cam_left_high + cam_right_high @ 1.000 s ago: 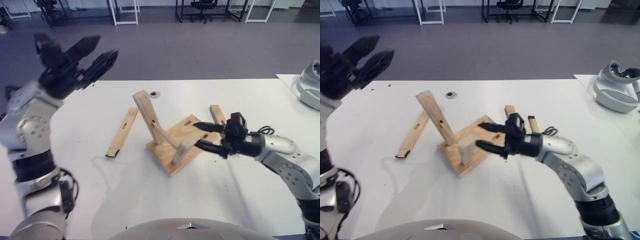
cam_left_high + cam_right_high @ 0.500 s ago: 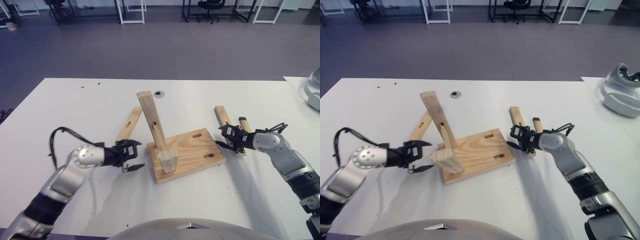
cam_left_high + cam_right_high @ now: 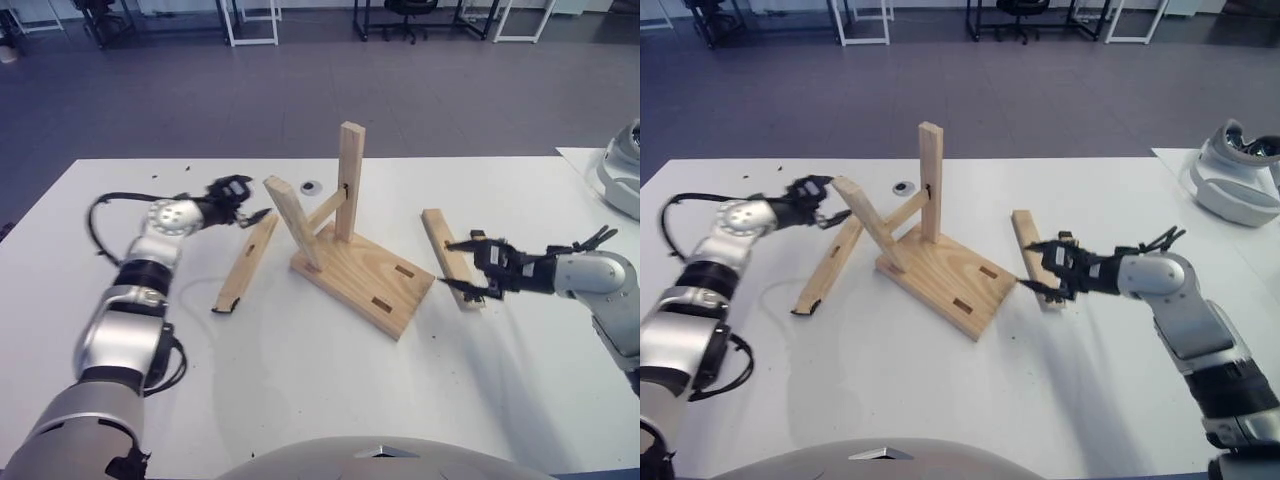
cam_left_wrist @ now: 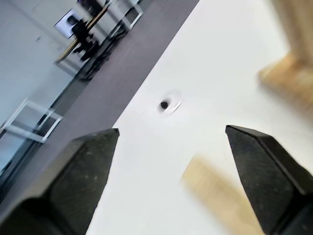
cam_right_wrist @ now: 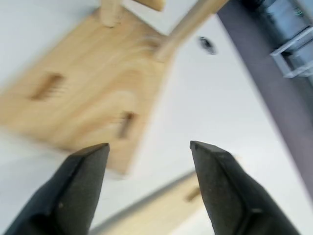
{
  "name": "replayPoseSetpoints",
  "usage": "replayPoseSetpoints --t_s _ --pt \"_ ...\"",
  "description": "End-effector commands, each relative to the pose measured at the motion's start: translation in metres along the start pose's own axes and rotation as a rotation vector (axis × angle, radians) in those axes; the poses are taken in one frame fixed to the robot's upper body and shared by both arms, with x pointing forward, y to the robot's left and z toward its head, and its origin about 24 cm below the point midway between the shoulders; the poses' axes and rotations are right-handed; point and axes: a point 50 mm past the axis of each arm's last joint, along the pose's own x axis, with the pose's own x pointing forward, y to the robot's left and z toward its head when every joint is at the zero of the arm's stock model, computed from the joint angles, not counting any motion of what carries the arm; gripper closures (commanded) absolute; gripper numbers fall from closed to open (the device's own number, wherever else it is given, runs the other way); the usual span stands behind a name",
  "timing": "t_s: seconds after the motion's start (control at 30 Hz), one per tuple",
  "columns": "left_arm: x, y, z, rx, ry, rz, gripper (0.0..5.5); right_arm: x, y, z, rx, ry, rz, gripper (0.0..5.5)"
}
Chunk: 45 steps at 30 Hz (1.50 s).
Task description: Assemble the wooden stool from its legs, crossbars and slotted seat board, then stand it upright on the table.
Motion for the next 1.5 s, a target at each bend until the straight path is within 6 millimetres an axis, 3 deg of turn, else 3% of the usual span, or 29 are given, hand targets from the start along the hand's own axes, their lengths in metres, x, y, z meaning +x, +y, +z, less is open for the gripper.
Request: replayPoseSetpoints --t_s 0.03,0.1,0.17,0.27,0.33,0.43,0.5,0.57,0.63,0.7,0.8,0.93,1.07,1.17,1.37,1.47,1.5 --pt "-0.015 -0.026 0.007 0.02 -0.071 -0.242 1.49 0.045 -0.007 -0.022 0.045 0.028 -0.048 2.42" --pt "-0.015 -0.056 0.019 0.084 -0.049 -0.412 1.49 0.065 -0.002 -0.031 -0.007 0.073 0.025 2.42" --pt "-0.006 -0.084 0.017 0.13 0.009 -0.469 1.49 0.073 0.003 -0.035 -0.06 0.095 0.099 2.42" --pt "0.024 -0.116 0.013 0.096 0.027 -0.383 1.49 0.076 0.014 -0.031 -0.067 0.029 0.188 2.42" --pt "0.044 -0.126 0.023 0.052 -0.003 -0.302 1.49 0.074 0.022 -0.026 -0.06 -0.017 0.215 2.42" --pt "0.063 -0.115 0.029 0.047 -0.002 -0.16 1.49 0.072 0.034 -0.025 -0.047 -0.034 0.219 2.42" --pt "0.065 -0.105 0.029 0.055 -0.001 -0.092 1.49 0.07 0.043 -0.022 -0.034 -0.052 0.204 2.42" --pt "0.058 -0.1 0.029 0.052 -0.017 -0.065 1.49 0.064 0.037 -0.022 -0.008 -0.04 0.047 2.42" --pt "0.045 -0.094 0.027 0.06 -0.022 -0.046 1.49 0.044 0.015 -0.025 0.09 -0.026 -0.207 2.42" --pt "0.027 -0.09 0.026 0.037 -0.024 -0.021 1.49 0.012 -0.006 -0.038 0.306 -0.026 -0.465 2.42" --pt "0.013 -0.098 0.029 -0.002 -0.033 -0.032 1.49 -0.015 -0.005 -0.075 0.586 0.053 -0.648 2.42" --pt "0.008 -0.103 0.036 -0.03 -0.039 -0.036 1.49 -0.011 0.013 -0.099 0.851 0.098 -0.669 2.42" --pt "0.006 -0.106 0.038 -0.044 -0.03 -0.042 1.49 0.002 0.031 -0.114 0.996 0.103 -0.62 2.42" --pt "0.007 -0.11 0.038 -0.054 -0.029 -0.05 1.49 0.002 0.037 -0.125 0.999 0.179 -0.626 2.42" --pt "0.002 -0.109 0.048 -0.074 -0.06 -0.06 1.49 0.004 0.043 -0.128 0.943 0.231 -0.612 3.41" --pt "-0.006 -0.106 0.075 -0.221 -0.233 -0.091 1.49 0.004 0.041 -0.128 0.925 0.221 -0.634 3.97" --pt "-0.011 -0.1 0.092 -0.295 -0.339 -0.097 1.49 0.001 0.03 -0.123 0.905 0.165 -0.688 4.15"
